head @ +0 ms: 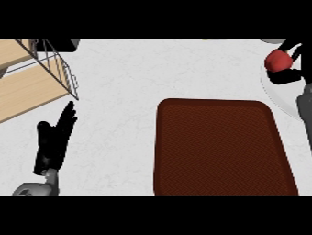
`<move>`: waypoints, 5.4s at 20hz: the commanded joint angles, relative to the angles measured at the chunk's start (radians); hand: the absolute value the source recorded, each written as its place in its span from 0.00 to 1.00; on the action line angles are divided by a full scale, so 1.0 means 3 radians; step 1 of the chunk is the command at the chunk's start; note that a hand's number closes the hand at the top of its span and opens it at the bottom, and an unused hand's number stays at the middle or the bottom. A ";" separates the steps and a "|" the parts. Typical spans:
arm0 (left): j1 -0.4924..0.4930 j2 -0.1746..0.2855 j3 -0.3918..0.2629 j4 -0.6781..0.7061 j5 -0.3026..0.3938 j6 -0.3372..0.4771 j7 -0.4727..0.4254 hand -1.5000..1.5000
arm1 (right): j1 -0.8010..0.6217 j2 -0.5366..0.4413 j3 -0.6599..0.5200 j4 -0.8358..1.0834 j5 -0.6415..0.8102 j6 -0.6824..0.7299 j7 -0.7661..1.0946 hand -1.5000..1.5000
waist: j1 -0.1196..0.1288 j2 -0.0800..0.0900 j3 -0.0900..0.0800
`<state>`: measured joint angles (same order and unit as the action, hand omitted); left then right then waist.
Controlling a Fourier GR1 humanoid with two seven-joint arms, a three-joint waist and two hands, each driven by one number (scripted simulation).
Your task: Pick the bell pepper from the tray and place it in the plate
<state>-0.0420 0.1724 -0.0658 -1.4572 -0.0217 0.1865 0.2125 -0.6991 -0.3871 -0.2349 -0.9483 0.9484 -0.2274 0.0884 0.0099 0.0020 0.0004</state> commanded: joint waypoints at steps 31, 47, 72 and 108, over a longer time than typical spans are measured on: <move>-0.0125 -0.0174 -0.0090 0.0042 -0.0155 -0.0071 -0.0001 0.50 | -0.0474 -0.1071 -0.0577 0.2795 -0.0116 0.0524 -0.0799 0.00 | 0.0173 0.0086 0.0018; 0.0047 -0.0178 -0.0012 -0.0023 -0.0124 -0.0046 -0.0108 0.50 | -0.0435 -0.1352 -0.1929 0.2720 -0.1580 0.1341 -0.2046 0.00 | 0.0125 0.0058 0.0019; -0.0090 -0.0250 -0.0014 0.0022 -0.0184 -0.0024 -0.0007 0.50 | 0.0100 -0.1165 -0.1857 0.2629 -0.1637 0.1179 -0.2507 0.00 | 0.0147 0.0071 0.0022; -0.0087 -0.0203 0.0066 0.0026 -0.0121 -0.0157 -0.0048 0.50 | 0.0590 -0.1528 -0.2080 0.2685 -0.1846 0.0877 -0.2509 0.00 | 0.0158 0.0082 0.0036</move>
<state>-0.0701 0.1158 -0.0459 -1.4508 -0.0610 0.1420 0.2055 -0.5209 -0.8423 -0.8531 -0.1448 0.4004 0.0476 -0.6799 0.0526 0.0265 0.0111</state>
